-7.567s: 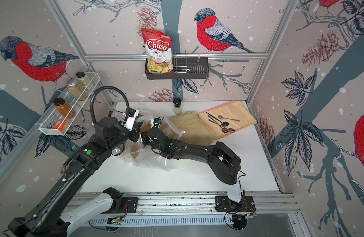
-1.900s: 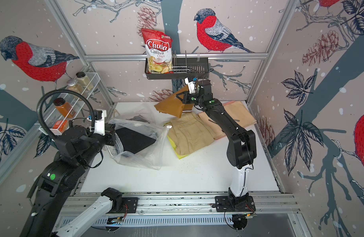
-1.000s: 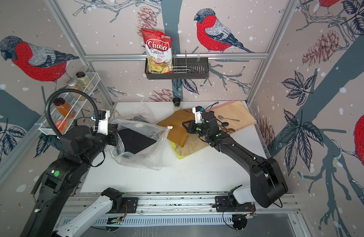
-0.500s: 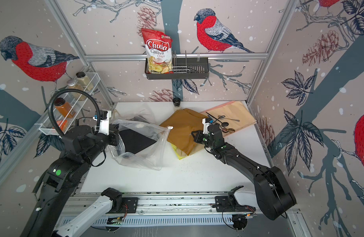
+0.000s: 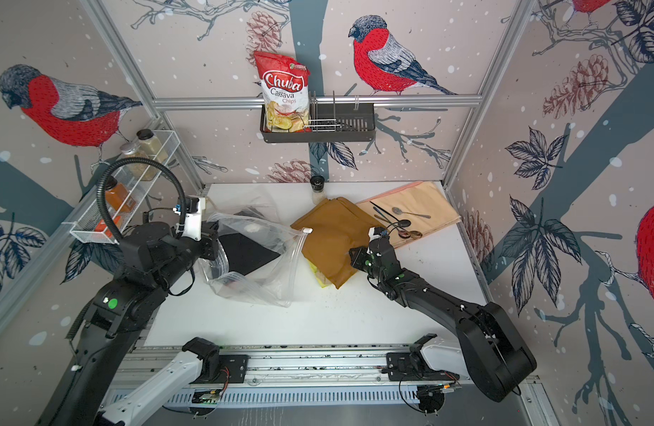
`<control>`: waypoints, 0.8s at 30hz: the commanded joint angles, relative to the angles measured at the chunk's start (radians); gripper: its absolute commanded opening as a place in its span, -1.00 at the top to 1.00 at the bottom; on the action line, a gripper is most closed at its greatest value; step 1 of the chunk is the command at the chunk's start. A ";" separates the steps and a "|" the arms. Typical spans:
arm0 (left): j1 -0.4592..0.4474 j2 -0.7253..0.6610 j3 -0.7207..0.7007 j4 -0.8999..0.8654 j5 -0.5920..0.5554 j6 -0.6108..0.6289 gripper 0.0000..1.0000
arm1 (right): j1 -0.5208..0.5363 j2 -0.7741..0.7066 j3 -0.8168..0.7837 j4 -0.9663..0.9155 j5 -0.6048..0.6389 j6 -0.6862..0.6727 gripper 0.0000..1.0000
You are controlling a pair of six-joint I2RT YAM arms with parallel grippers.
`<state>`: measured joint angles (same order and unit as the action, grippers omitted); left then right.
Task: Take the trousers out of the vacuum bag
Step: Place the trousers at the center of the board.
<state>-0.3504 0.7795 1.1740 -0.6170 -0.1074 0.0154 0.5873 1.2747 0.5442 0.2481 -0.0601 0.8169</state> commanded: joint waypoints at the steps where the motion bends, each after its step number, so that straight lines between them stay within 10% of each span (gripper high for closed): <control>1: 0.001 -0.003 -0.012 0.044 0.009 -0.010 1.00 | 0.019 -0.009 0.029 -0.045 0.033 0.015 0.07; 6: 0.001 -0.002 -0.026 0.059 0.019 -0.010 1.00 | 0.051 -0.090 0.069 -0.185 0.113 -0.017 -0.26; 14: 0.001 0.011 -0.026 0.087 0.035 -0.012 1.00 | 0.232 -0.124 0.315 -0.718 0.587 -0.014 -0.27; 24: 0.001 0.041 -0.027 0.118 0.069 -0.007 1.00 | 0.328 -0.145 0.407 -0.856 0.705 0.054 -0.17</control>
<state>-0.3504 0.8139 1.1469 -0.5568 -0.0574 0.0082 0.8974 1.1492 0.9390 -0.5560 0.5732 0.8455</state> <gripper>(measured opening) 0.056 0.593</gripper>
